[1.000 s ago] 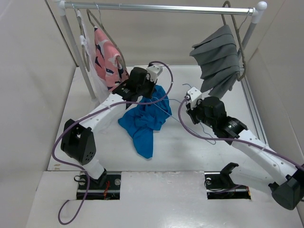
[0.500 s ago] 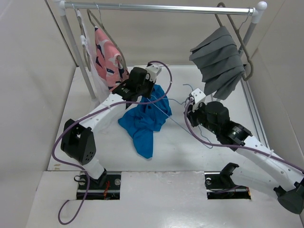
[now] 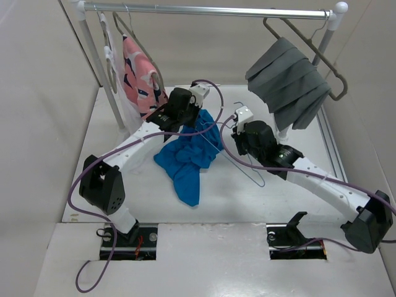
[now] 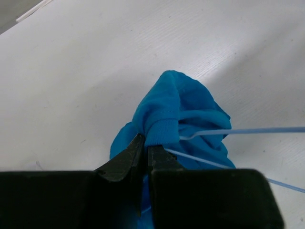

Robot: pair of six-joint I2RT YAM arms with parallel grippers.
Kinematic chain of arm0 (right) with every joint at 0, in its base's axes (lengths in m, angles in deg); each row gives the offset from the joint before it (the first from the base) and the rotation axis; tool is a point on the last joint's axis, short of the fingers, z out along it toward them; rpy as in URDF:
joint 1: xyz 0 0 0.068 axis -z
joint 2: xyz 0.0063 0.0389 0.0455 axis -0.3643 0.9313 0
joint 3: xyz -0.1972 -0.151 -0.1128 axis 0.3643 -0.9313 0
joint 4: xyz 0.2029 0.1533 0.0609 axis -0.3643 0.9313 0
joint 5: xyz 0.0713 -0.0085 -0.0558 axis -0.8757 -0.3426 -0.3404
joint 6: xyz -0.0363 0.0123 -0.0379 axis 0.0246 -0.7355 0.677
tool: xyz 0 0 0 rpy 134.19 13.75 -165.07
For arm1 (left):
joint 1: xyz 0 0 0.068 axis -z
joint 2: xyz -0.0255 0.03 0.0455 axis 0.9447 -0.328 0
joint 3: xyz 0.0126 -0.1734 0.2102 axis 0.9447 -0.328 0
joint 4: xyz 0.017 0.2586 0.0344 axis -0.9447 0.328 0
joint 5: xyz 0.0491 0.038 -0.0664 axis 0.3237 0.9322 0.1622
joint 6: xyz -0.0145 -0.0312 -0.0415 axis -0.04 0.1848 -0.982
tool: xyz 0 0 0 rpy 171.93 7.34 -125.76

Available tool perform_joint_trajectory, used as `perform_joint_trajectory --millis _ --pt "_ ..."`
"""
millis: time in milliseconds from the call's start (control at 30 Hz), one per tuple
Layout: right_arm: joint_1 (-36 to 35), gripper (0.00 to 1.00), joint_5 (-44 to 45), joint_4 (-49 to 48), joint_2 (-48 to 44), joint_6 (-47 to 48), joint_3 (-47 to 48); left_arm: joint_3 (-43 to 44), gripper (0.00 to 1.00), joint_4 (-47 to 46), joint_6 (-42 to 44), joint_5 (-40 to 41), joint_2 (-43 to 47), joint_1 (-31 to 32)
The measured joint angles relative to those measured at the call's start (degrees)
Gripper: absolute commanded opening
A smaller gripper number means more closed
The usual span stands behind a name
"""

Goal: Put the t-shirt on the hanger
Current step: Place tshirt on hanger

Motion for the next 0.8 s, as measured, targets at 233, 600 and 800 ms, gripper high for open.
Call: perform_joint_trajectory --millis 233,600,800 --pt "-0.04 0.0 6.25 4.0 -4.22 -1.64 1.38 0.0 0.05 2.93 2.75 0.81 0.02 0.0" --pt "0.15 0.0 3.08 -6.86 -1.92 0.33 -8.94 -4.17 0.49 3.74 4.92 -2.64 -4.59 -2.71" --pt "0.15 0.0 0.5 -8.87 -0.26 0.96 -9.84 -3.78 0.56 4.22 5.01 -3.98 -11.41 -7.74"
